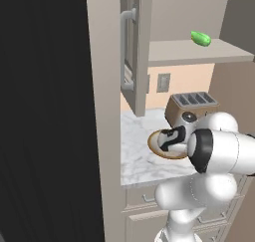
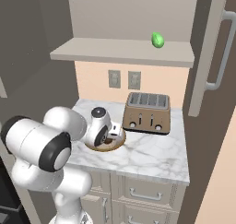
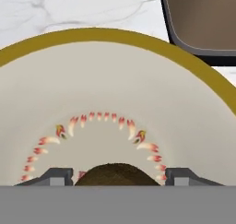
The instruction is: Pick the kiwi from the cabinet and place it in the bowl. Then pick the bowl and place it in the sink. Then turn on the sink facuet.
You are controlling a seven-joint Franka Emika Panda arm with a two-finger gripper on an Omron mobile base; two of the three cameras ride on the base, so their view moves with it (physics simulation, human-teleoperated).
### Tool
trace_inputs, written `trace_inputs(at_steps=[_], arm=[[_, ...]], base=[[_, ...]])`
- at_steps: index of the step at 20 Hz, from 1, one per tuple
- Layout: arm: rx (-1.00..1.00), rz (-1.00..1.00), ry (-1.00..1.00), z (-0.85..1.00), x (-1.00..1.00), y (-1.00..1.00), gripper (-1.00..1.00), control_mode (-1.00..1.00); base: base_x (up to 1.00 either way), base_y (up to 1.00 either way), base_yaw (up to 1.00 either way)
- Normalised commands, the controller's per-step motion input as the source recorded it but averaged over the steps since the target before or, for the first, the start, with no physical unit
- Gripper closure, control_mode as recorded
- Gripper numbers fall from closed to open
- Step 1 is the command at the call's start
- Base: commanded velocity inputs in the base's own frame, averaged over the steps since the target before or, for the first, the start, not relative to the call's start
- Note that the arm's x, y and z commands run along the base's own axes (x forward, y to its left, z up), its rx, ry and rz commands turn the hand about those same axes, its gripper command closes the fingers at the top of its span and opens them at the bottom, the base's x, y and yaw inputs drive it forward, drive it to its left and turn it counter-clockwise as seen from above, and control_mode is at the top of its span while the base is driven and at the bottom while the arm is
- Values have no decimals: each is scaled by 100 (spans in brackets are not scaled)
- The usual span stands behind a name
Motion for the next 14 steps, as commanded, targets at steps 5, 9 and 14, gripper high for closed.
trace_inputs(at_steps=[5, 9, 14], arm=[[5, -3, 0, 51, -2, 14, -100, -100], [10, -13, 1, 66, -29, 0, -100, -100], [20, -28, 13, 41, -55, -35, -100, -100]], base=[[0, 0, 0], [0, 0, 0], [0, 0, 0]])
